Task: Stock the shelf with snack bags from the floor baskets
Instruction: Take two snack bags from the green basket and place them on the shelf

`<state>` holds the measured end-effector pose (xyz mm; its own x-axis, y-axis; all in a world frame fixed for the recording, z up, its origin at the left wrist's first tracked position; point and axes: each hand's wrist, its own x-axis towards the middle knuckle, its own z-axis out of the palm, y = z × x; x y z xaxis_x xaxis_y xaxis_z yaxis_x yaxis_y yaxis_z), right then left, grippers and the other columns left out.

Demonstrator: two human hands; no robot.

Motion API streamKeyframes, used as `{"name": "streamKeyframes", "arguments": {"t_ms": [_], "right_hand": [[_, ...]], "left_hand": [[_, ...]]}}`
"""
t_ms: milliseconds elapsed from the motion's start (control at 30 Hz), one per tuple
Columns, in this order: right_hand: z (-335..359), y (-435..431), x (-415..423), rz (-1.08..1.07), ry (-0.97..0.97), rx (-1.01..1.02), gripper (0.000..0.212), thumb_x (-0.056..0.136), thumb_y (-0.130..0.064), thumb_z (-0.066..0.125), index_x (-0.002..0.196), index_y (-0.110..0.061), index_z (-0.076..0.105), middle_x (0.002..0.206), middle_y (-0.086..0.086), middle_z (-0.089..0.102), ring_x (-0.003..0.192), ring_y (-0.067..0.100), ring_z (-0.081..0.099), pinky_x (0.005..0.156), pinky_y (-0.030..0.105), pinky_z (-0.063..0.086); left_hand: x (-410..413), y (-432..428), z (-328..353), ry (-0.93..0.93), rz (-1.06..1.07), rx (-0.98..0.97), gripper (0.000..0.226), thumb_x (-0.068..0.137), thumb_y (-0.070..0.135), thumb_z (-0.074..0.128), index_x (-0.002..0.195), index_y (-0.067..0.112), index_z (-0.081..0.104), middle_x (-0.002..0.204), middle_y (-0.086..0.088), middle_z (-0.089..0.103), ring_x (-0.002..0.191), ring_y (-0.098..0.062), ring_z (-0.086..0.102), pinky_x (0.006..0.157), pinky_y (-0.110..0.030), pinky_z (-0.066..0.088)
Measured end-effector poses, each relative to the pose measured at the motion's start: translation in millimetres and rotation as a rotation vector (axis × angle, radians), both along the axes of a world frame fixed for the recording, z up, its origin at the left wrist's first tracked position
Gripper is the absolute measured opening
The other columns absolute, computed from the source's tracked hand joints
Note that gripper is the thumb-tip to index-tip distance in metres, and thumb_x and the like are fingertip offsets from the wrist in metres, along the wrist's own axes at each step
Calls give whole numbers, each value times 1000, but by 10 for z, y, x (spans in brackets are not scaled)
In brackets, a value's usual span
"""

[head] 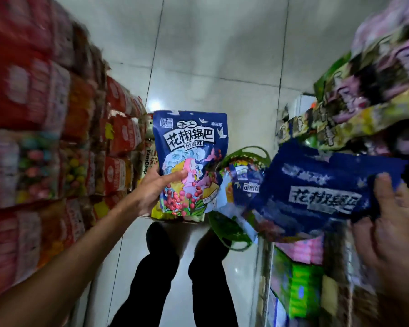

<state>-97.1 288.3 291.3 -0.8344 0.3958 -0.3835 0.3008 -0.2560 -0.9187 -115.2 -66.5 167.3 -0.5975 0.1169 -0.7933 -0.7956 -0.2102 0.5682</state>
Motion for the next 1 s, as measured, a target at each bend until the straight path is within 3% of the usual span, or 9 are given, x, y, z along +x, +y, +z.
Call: {"name": "streamKeyframes", "arguments": {"t_ms": [100,200,400,533,667,733,800,900,1000], "right_hand": [[699,-266,-169,3,80,-41,48,68,-46,76,104,-17,62,89,-5,77,79,8,72,80,32,60],[1351,-520,-235,7,103,-85,22,83,-30,56,101,-18,60,80,-7,77,70,6,72,68,26,61],[2633,-766,-111,136,107,-100,19,99,-19,45,100,-17,64,75,-9,77,64,6,72,55,25,59],[3435,-1091,78,374,137,-171,19,90,-23,54,100,-11,67,82,-1,78,64,12,73,56,31,61],[4098,-1511,379,589,191,-191,17,96,-16,53,96,-9,69,78,6,78,62,16,73,55,30,60],[4363,-1765,588,691,230,-179,16,96,-15,54,93,-10,69,77,7,77,62,16,72,56,29,60],[4590,-2049,870,779,265,-190,16,97,-14,54,95,-8,69,80,8,77,63,17,72,57,29,60],[4887,-2494,1363,952,281,-209,19,97,-14,53,98,-5,69,81,10,77,64,19,72,56,30,59],[5193,-3046,2064,1151,290,-281,19,91,-18,55,93,-7,70,80,12,77,62,20,72,54,31,60]], "left_hand": [[59,-61,709,25,12,50,87,56,32,92,130,14,50,114,-15,73,100,-38,71,79,-48,59],[202,-132,1419,114,20,37,95,48,38,96,129,14,54,116,-16,72,101,-39,71,84,-52,57],[684,-438,2872,364,159,-106,71,56,27,93,121,18,63,119,-12,72,108,-37,68,94,-58,51],[1206,-530,3979,533,304,-242,72,46,37,95,111,21,67,112,-4,75,97,-21,72,81,-35,58],[1975,-560,4786,637,488,-333,74,51,43,94,117,25,65,119,-7,72,107,-31,69,90,-49,55],[2400,-541,5033,667,614,-351,68,47,43,95,109,30,69,113,-5,75,96,-28,73,78,-45,59],[2898,-526,5241,697,774,-370,56,57,22,92,107,22,68,99,-3,78,79,-22,76,59,-36,61],[3668,-550,5533,668,965,-383,38,78,-23,56,104,4,59,76,-4,77,55,-21,72,42,-30,56],[4670,-668,5811,672,1118,-556,44,67,-27,59,96,6,59,68,5,76,55,-6,70,48,-17,53]]}}
